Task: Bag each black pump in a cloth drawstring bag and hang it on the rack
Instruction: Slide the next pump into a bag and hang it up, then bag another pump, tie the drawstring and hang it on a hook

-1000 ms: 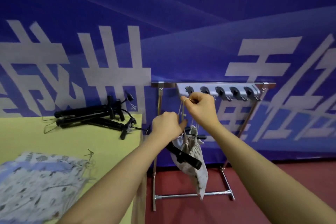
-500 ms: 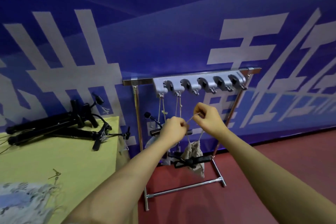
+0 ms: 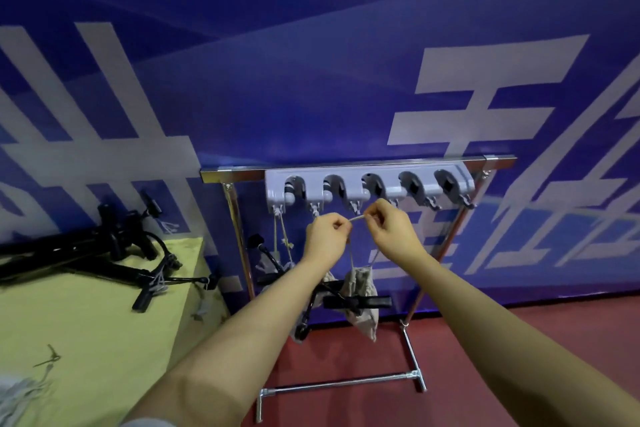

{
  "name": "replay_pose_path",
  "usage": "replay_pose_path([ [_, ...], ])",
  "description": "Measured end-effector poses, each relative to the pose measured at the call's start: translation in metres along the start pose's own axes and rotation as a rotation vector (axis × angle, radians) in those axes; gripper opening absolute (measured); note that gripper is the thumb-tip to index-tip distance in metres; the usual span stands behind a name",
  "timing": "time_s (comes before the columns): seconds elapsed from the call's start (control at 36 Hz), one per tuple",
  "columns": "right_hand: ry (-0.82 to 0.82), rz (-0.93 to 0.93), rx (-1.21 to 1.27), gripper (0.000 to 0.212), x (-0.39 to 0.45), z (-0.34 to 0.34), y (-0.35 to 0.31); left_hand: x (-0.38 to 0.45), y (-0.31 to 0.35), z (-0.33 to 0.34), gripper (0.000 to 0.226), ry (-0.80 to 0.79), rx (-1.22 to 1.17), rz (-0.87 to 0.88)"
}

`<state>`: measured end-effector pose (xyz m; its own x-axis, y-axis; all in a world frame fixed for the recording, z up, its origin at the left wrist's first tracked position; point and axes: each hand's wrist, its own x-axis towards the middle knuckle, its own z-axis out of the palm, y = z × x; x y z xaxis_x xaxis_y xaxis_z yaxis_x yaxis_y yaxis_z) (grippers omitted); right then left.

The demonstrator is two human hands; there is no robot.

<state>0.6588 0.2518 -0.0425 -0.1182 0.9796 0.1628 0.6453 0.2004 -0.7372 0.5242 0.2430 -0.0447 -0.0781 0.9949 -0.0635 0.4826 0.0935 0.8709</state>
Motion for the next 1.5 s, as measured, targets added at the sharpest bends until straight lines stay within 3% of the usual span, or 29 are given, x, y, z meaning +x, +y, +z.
replay_pose_path([
  [0.22,-0.043,0.006,-0.021,0.012,0.045,0.003,0.021,0.035,0.004,0.028,0.023,0.163,-0.007,-0.094],
  [0.39,-0.169,0.060,-0.091,0.015,0.048,0.015,0.044,0.042,-0.012,0.044,0.024,0.117,0.066,-0.161],
  [0.67,-0.192,0.073,-0.253,0.020,0.041,0.021,0.049,0.040,-0.011,0.047,0.021,0.033,0.146,-0.144],
  [0.83,-0.235,0.092,-0.249,0.020,0.026,0.023,0.043,0.025,-0.011,0.033,0.022,0.086,0.121,-0.128],
  [0.97,-0.327,-0.009,-0.162,0.016,0.020,0.033,0.019,0.007,-0.018,0.001,0.021,0.162,0.115,-0.090],
  [1.22,-0.452,-0.158,-0.086,0.017,0.019,0.088,-0.061,-0.014,-0.060,-0.095,0.016,0.386,0.009,-0.179],
  [1.5,-0.536,-0.227,-0.018,0.017,-0.007,0.210,-0.167,-0.069,-0.146,-0.232,0.018,0.480,0.026,-0.253],
])
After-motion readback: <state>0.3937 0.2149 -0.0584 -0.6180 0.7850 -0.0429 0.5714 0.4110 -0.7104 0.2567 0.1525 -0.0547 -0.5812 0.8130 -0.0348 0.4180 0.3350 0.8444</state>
